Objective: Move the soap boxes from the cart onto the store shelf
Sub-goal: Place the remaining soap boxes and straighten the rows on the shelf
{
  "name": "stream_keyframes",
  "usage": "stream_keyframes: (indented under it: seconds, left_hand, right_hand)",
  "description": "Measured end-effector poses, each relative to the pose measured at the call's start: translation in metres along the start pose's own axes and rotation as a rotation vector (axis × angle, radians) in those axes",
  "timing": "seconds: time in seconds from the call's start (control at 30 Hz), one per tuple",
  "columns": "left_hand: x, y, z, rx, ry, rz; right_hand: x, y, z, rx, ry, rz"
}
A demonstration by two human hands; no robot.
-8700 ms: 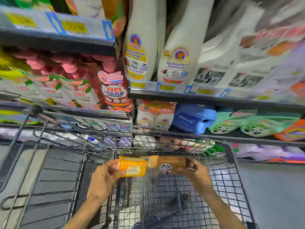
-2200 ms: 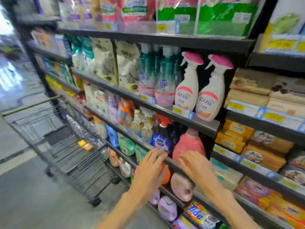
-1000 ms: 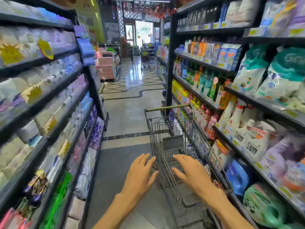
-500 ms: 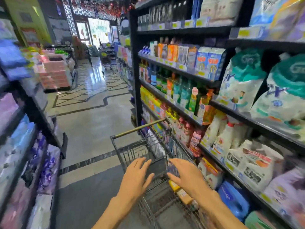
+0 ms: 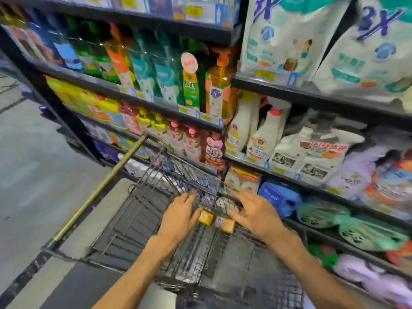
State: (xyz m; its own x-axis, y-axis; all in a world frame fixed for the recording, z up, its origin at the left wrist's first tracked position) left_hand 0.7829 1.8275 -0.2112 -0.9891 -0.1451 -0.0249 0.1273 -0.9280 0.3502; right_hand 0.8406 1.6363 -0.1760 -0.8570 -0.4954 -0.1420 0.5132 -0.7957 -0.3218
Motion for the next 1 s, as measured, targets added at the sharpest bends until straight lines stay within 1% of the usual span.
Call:
stream_keyframes:
  seconds: [0.07,0.17,0.27,0.37,0.43,0.5,0.53,0.63,0.73,0.77,0.83,0.87,0.93,1.0]
  left_hand:
    - [-0.02,-0.019,-0.036,0.007,-0.085,-0.002]
    - [-0.049,-0.047,-0.097,0.013,-0.196,0.031]
    - [-0.073,-0.078,-0.169,0.01,-0.28,0.112]
    - [-0.086,-0.11,-0.249,0.009,-0.373,0.205]
    - [-0.092,-0.125,-0.301,-0.021,-0.416,0.22]
    - [-0.102,-0.137,-0.347,-0.06,-0.454,0.23]
    - [-0.107,-0.144,-0.366,-0.061,-0.452,0.246]
    - [-0.12,-0.165,-0.418,-0.04,-0.412,0.313]
    - [-0.123,-0.181,-0.457,-0.018,-0.417,0.373]
    - [-0.123,-0.185,-0.467,-0.022,-0.416,0.384]
    - [-0.124,-0.19,-0.479,-0.027,-0.385,0.387]
    - [-0.124,-0.191,-0.48,-0.01,-0.363,0.401]
    - [-0.123,-0.19,-0.477,0.048,-0.321,0.446]
    - [-0.123,-0.189,-0.466,0.066,-0.262,0.463]
  right_hand:
    - [0.0,0.013,-0.031,0.029,-0.046,-0.055]
    - [-0.005,0.035,-0.081,0.001,-0.137,-0.172]
    - [-0.009,0.067,-0.144,0.08,-0.181,-0.235]
    - [-0.001,0.098,-0.221,0.078,-0.27,-0.322]
    - [-0.002,0.105,-0.256,0.043,-0.275,-0.337]
    - [-0.006,0.111,-0.283,-0.012,-0.239,-0.329]
    - [-0.007,0.111,-0.298,-0.024,-0.261,-0.326]
    - [-0.008,0.124,-0.335,-0.077,-0.249,-0.307]
    - [-0.005,0.138,-0.357,-0.128,-0.173,-0.355]
    - [-0.002,0.14,-0.363,-0.129,-0.143,-0.34]
    - [-0.001,0.141,-0.367,-0.08,-0.092,-0.292]
    - [0.0,0.142,-0.369,-0.064,-0.095,-0.292]
    - [0.008,0.149,-0.376,-0.08,-0.141,-0.334]
    - [0.013,0.152,-0.376,-0.159,-0.174,-0.381]
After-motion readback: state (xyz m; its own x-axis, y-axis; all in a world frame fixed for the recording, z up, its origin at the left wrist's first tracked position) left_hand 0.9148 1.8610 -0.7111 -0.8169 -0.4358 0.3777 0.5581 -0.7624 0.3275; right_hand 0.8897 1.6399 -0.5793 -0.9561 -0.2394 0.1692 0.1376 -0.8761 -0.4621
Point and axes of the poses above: each hand's wrist, its own x-axis away from the middle knuckle, its own z-axis out of the back of the hand, y = z × x, the point moved 10 cm from there along -x, towards the middle knuckle, and after that the axes turned 10 degrees about y, right-handed, at the moved point
